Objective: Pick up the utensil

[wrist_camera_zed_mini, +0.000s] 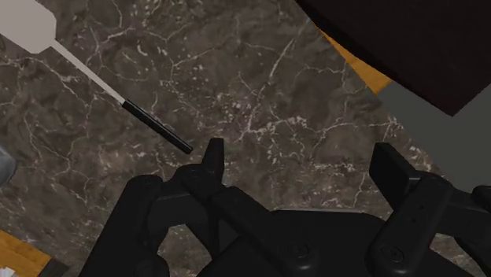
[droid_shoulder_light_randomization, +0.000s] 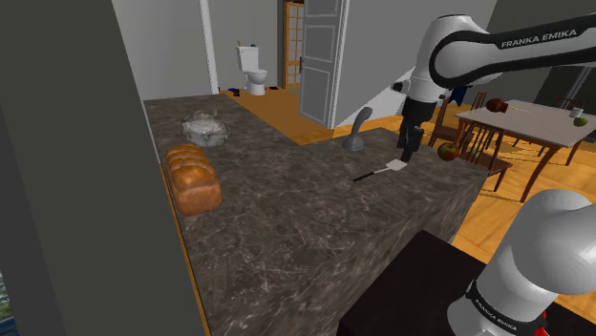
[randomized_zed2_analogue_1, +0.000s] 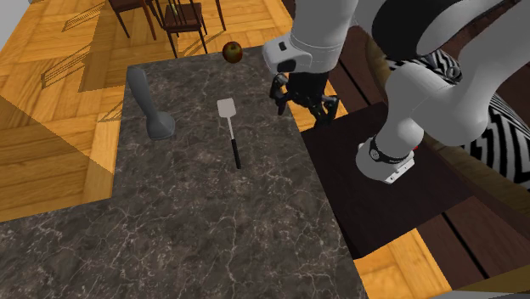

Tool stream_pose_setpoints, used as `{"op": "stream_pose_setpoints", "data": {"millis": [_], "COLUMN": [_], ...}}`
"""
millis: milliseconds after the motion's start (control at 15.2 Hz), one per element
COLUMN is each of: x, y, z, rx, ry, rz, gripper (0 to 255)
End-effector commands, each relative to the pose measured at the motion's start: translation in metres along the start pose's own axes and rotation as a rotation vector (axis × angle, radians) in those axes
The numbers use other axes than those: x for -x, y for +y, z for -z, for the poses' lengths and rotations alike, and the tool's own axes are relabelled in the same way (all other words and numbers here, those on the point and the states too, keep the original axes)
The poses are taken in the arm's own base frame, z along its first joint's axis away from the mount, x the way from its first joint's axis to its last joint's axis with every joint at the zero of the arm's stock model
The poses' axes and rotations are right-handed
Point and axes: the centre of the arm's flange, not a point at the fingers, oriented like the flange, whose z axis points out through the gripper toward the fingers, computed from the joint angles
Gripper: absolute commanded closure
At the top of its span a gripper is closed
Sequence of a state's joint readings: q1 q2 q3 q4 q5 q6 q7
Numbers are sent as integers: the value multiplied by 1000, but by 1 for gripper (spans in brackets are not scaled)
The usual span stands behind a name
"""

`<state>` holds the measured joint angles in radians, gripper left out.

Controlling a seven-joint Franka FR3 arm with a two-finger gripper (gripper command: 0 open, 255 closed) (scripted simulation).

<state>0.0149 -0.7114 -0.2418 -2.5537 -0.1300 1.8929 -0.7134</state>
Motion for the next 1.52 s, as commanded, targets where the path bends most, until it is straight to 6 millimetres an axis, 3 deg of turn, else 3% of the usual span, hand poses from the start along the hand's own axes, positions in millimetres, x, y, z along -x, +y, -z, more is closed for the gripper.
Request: {"op": "stream_pose_setpoints", "data": {"millis": [0, 594, 1188, 1452], "x": [5, 17, -9, -9], "y": [23, 127, 227, 229], "z": [-12, -74, -137, -154], "rx": [-4, -26, -48, -49], "ry": [1, 8, 15, 15], "rz": [87, 440, 794, 801], "gripper": [0, 0, 0, 0]}}
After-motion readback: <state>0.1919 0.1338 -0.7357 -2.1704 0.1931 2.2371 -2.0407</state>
